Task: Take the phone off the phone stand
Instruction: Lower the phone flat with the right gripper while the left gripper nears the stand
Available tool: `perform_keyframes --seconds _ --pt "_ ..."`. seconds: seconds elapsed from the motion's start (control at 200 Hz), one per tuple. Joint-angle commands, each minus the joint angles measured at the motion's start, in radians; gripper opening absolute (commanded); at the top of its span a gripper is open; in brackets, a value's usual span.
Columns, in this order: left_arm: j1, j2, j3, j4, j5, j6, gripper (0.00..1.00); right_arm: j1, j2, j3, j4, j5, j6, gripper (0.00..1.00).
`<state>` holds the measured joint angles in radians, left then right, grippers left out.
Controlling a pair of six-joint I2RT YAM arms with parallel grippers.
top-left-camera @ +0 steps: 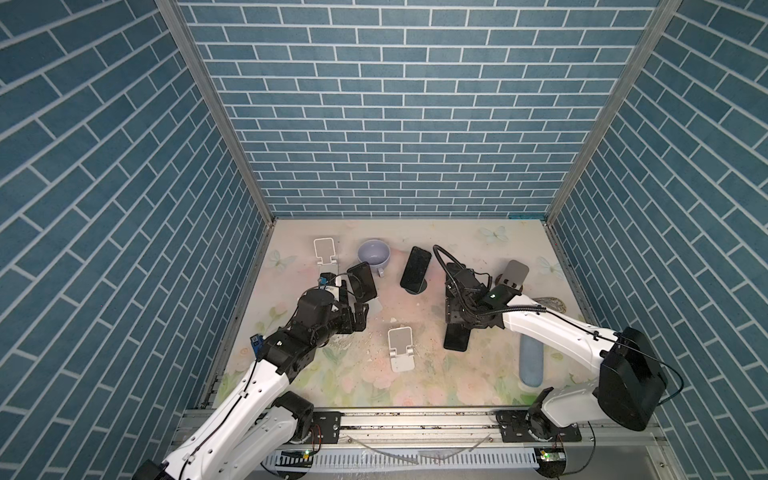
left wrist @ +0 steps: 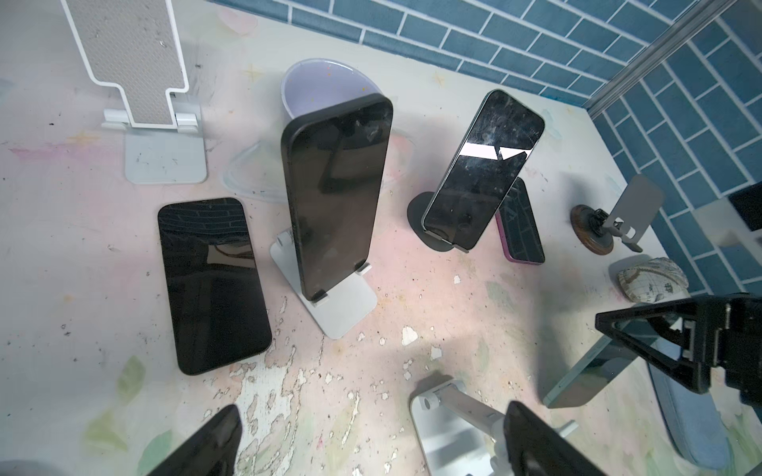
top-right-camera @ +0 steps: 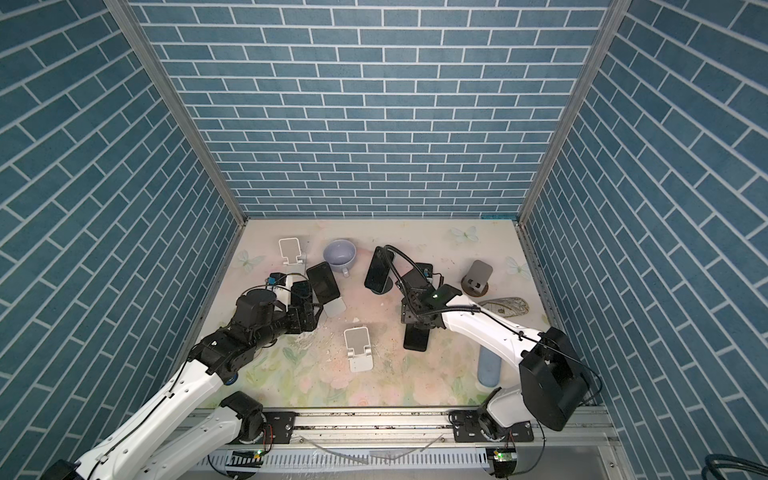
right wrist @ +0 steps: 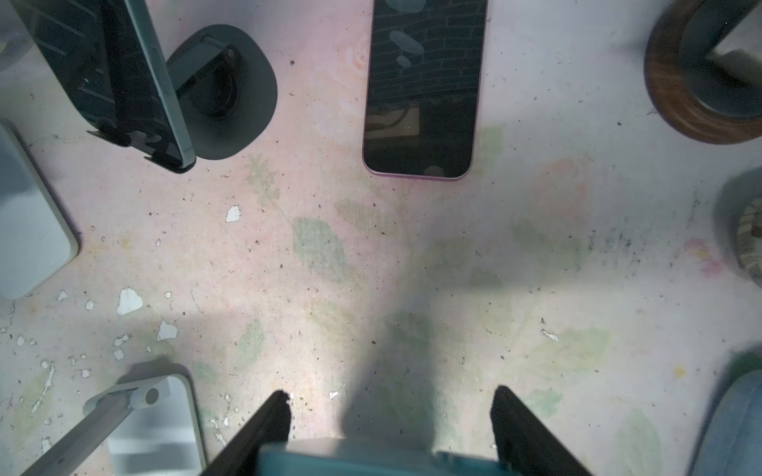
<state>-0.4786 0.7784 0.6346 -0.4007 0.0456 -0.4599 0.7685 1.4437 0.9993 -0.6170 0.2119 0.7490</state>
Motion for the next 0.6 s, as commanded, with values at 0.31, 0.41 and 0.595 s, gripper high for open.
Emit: perform_keyframes --seconds 0.31,0.41,0.595 --pt "-0.157 0.075 0.051 -0.064 -0.181 -0.081 1.00 -0.074 0.155 0.000 0.078 -0.140 -0.123 0.44" --pt "-0.231 0.098 0.060 -0.081 -0.268 -0.108 1.00 -0.085 0.172 -0.009 0.093 -0.144 -0.134 0.44" --pt "-0.335 0.149 0.101 -0.107 -0.379 -0.164 1.00 -0.098 0.221 -0.013 0.104 -0.129 -0.149 0.44"
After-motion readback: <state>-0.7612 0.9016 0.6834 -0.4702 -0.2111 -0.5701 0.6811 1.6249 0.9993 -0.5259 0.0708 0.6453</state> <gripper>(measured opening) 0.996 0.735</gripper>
